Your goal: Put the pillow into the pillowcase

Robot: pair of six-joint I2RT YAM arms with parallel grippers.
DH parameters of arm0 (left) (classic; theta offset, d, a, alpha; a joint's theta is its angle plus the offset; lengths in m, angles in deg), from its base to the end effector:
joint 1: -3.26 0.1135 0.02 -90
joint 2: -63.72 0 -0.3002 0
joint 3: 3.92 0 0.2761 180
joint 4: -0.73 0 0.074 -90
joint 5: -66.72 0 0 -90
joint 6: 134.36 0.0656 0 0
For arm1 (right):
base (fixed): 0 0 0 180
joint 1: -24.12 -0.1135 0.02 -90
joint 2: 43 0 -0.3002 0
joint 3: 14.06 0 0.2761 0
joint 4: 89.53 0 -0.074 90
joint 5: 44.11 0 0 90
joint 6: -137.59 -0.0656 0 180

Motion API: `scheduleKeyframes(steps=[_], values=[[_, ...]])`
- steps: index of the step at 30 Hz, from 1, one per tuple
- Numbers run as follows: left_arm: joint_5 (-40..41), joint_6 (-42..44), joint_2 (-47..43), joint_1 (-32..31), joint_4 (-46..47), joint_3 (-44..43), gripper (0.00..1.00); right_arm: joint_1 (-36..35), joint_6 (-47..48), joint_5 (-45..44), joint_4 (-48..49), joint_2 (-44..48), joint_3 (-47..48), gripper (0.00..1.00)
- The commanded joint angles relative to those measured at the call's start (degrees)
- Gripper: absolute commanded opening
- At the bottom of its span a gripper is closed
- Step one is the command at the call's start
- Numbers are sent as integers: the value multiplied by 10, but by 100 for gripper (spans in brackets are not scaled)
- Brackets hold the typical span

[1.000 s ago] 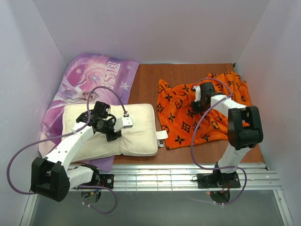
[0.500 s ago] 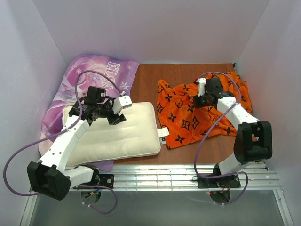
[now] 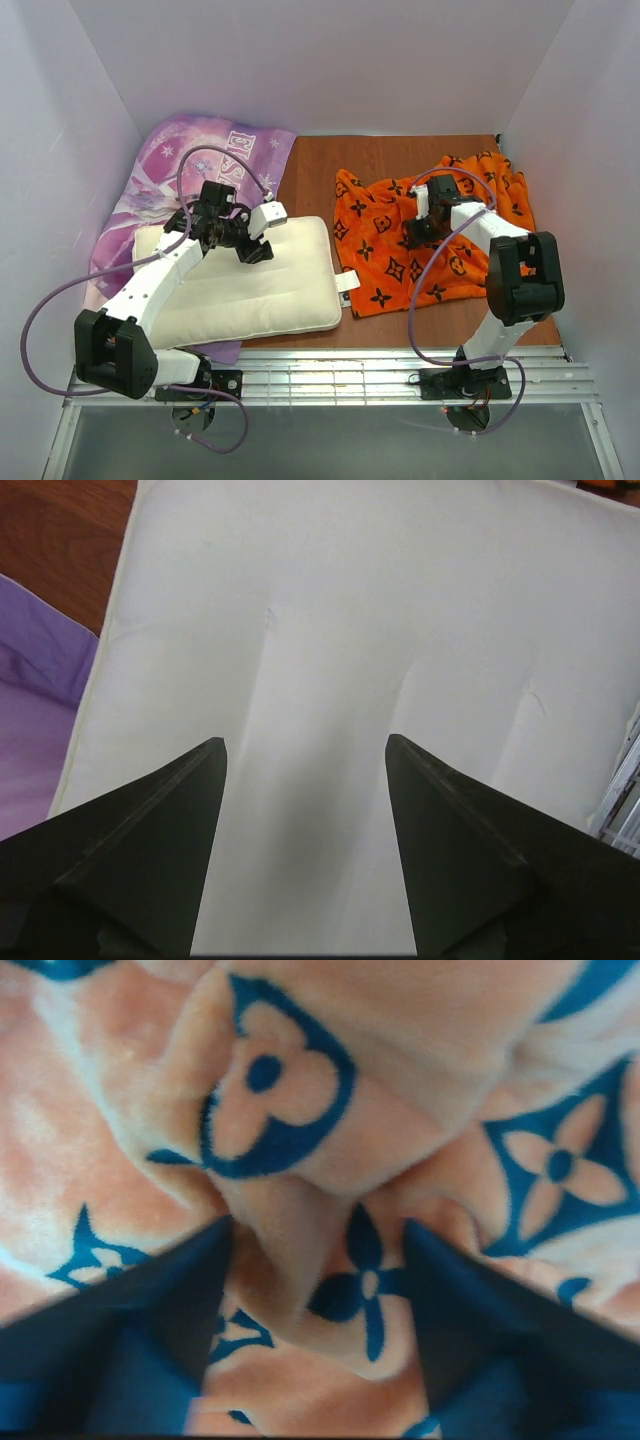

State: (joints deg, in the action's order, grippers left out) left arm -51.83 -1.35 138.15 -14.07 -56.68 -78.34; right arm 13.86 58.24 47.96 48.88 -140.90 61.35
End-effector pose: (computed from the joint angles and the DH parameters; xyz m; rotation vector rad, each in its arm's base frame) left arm 0.2641 -0.1152 0.2917 1.3875 2.0247 -0.4483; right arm 0.3709 0.0695 0.1797 -0.4989 2.6421 0.0465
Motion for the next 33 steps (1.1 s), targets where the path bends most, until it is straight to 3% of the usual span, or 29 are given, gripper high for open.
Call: scheduleKeyframes(steps=[1, 5, 16, 19, 26, 33], values=[[-4, -24, -16, 3, 19, 26, 61, -9, 1, -41, -1, 25, 23, 71], [-1, -42, -31, 3, 36, 43, 61, -36, 2, -72, -2, 28, 40, 72], [33, -68, -21, 3, 64, 38, 61, -88, 45, -207, 8, -82, 71, 59], [35, -77, -18, 3, 72, 37, 61, -86, 60, -255, 21, -78, 64, 57], [40, -78, -24, 3, 88, 59, 61, -81, 71, -279, 28, -19, 60, 50], [54, -78, -15, 3, 96, 60, 61, -52, 76, -257, 15, -25, 81, 27]])
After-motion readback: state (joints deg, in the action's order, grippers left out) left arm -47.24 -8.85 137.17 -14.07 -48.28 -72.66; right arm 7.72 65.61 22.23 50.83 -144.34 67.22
